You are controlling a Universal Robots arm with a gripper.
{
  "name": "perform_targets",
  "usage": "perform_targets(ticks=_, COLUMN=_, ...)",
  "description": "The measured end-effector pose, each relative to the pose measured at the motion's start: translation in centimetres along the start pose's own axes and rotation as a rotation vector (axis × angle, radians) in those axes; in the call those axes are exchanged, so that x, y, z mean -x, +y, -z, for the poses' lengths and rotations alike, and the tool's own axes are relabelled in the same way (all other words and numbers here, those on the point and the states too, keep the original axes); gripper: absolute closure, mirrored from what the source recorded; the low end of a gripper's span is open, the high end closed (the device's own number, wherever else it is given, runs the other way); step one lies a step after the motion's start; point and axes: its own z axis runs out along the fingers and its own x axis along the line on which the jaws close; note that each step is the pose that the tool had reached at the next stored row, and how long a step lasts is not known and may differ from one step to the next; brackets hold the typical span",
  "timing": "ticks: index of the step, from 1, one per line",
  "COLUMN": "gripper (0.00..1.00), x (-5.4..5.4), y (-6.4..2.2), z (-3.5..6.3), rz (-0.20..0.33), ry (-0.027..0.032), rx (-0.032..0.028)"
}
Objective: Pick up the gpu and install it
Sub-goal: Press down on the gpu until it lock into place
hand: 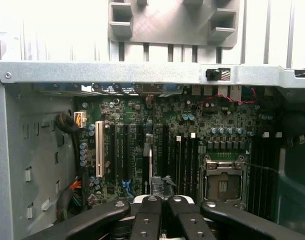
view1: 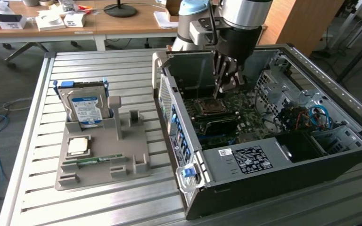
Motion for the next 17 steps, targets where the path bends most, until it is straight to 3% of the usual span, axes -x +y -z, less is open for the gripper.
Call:
perform_targets(ticks=7, gripper=0.89, x=0.0, y=-0.21, z=0.01, rz=0.000, ry=0.0002, rx=0.0001)
perform_targets(ticks=17, gripper=0.89, x=0.0, y=-1.17, z=-0.01, rz=0.000, ry=0.0002, rx=0.0002)
